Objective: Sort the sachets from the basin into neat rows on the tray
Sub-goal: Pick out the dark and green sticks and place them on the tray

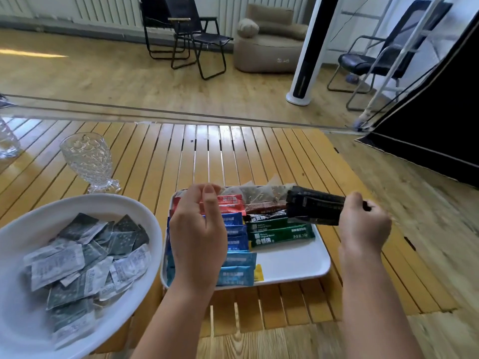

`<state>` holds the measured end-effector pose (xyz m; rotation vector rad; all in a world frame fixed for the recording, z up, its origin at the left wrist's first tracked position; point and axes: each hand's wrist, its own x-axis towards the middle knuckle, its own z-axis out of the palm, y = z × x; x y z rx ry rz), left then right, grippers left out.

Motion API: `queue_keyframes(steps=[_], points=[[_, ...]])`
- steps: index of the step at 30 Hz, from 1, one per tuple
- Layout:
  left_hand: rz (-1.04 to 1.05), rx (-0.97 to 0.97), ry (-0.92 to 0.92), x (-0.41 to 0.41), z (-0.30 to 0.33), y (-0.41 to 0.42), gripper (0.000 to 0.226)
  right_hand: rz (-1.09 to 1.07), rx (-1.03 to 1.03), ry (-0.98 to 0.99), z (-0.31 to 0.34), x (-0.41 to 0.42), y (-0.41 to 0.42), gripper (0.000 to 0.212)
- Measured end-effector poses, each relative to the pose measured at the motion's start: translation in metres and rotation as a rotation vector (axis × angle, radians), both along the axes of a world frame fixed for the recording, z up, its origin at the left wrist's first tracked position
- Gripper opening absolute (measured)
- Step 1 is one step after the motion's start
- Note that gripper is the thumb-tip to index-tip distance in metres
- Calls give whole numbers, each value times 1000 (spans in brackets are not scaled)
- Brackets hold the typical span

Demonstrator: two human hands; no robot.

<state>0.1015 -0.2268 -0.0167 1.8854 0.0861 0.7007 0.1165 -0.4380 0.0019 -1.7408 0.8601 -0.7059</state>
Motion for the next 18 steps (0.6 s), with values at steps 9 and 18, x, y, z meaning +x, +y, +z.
queue_keyframes(steps=[9, 18], points=[[2, -21, -24, -9, 1, 10, 26, 203, -91, 284, -47, 51, 32, 40], [7, -14, -16, -5, 1, 12, 25, 104, -461, 384, -73, 67, 44, 31]])
